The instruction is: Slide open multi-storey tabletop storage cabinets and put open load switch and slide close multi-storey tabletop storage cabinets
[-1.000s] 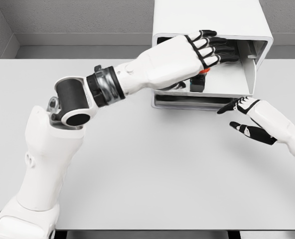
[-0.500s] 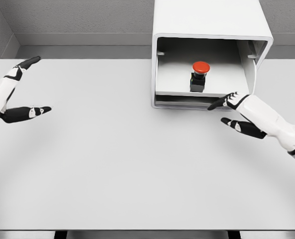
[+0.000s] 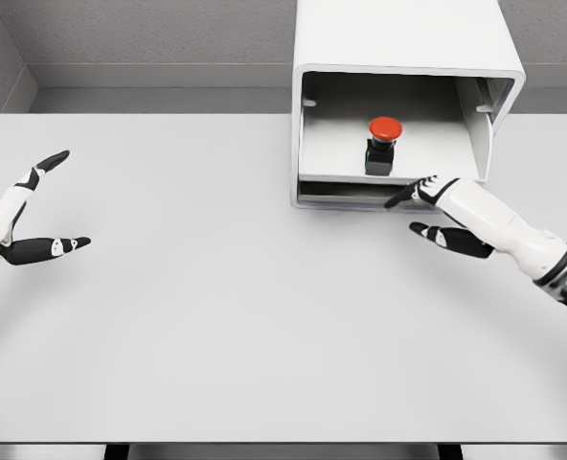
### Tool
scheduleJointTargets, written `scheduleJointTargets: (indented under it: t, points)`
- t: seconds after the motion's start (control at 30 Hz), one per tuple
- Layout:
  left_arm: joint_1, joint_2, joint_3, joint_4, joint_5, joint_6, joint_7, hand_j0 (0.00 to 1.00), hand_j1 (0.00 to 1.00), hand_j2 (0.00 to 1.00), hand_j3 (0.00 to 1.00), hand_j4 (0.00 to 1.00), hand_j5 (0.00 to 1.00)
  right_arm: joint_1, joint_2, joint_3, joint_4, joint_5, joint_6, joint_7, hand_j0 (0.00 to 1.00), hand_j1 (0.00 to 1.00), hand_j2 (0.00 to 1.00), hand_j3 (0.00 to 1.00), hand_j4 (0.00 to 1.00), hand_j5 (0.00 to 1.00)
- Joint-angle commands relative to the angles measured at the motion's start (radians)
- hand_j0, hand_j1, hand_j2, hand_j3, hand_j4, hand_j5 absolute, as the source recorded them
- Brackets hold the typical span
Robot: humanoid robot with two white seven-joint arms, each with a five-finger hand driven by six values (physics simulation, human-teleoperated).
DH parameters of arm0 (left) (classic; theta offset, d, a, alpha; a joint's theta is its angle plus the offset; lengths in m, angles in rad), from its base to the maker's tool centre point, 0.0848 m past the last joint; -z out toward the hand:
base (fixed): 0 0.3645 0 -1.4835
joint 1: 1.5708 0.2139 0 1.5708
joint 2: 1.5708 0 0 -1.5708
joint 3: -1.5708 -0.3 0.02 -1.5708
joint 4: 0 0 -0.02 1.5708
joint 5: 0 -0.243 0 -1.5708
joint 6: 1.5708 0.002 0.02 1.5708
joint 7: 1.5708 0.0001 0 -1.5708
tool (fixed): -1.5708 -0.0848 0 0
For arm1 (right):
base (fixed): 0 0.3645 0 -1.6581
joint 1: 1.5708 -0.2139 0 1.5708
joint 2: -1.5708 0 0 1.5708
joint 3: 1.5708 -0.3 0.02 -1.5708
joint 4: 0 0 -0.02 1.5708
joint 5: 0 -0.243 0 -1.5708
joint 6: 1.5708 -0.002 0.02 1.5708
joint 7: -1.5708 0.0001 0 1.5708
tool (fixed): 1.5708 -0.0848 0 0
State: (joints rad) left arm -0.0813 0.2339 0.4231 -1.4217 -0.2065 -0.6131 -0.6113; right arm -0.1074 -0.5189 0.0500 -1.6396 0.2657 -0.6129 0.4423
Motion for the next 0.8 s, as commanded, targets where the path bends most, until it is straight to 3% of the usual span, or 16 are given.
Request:
scheduleJointTargets:
  t: [0.0, 0.77]
  points:
    - [0.000, 0.001, 0.000, 0.001, 0.009, 0.002, 0.000, 1.00, 1.00, 1.00, 1.00, 1.00, 1.00, 0.000, 0.002, 0.011, 0.020, -0.002, 0.002, 0.000, 0.64, 0.64, 0.64, 0.64, 0.64, 0.64]
    - [0.000, 0.001, 0.000, 0.000, 0.009, 0.002, 0.000, 1.00, 1.00, 1.00, 1.00, 1.00, 1.00, -0.129, 0.003, 0.093, 0.147, 0.007, 0.002, 0.026, 0.66, 0.66, 0.66, 0.66, 0.66, 0.66]
